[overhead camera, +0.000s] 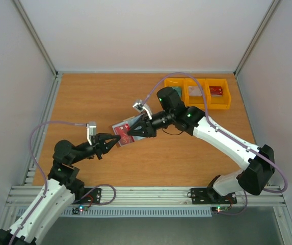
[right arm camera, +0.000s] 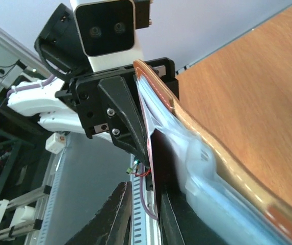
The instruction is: Take the credit cards out of the card holder
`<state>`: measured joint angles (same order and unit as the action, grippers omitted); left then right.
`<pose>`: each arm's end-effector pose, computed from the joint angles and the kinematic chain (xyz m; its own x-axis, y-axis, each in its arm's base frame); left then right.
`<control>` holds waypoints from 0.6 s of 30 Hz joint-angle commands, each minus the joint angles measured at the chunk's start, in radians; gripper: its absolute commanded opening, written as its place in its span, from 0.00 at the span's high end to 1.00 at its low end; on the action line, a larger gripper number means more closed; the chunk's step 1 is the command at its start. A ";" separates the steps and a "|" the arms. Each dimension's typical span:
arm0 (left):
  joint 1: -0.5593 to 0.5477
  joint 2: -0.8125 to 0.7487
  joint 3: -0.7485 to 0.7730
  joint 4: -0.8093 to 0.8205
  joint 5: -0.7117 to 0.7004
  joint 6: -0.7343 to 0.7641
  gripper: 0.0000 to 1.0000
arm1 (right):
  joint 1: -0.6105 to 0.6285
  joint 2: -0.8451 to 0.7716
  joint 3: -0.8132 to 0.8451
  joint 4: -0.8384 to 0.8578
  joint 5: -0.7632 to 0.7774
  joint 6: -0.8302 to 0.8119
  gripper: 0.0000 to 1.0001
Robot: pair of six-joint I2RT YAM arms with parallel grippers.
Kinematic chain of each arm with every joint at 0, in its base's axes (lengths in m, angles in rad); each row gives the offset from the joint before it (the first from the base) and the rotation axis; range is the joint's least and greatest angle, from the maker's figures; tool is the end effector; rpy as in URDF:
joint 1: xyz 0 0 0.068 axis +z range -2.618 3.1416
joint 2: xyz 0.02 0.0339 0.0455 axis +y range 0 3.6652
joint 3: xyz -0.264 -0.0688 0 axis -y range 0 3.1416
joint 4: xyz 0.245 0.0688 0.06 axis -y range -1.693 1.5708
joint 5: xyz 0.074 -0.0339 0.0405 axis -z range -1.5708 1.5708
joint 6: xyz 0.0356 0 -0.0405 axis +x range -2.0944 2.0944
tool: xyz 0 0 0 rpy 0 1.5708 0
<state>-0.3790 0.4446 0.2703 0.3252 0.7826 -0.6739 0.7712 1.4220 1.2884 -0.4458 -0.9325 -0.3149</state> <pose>0.1129 -0.0720 0.2586 -0.4587 -0.2936 -0.8387 0.7982 0.2785 -0.5341 0.2033 0.2375 0.3493 -0.0954 -0.3501 -0.9318 -0.9747 -0.1573 0.1589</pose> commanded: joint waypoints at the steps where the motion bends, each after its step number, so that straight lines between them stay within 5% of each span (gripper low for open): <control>1: -0.018 0.005 0.016 0.139 0.065 0.002 1.00 | 0.033 0.004 -0.011 0.080 -0.080 0.002 0.83; 7: -0.018 -0.005 0.014 0.122 0.053 0.001 1.00 | 0.026 -0.021 -0.021 0.053 -0.081 -0.032 0.98; 18: -0.018 -0.010 0.009 0.124 0.055 -0.007 0.88 | -0.020 -0.050 0.023 -0.111 -0.059 -0.119 0.99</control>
<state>-0.4000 0.4461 0.2707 0.3611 0.8288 -0.6918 0.7670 1.4006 1.2743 -0.4725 -0.9619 -0.3882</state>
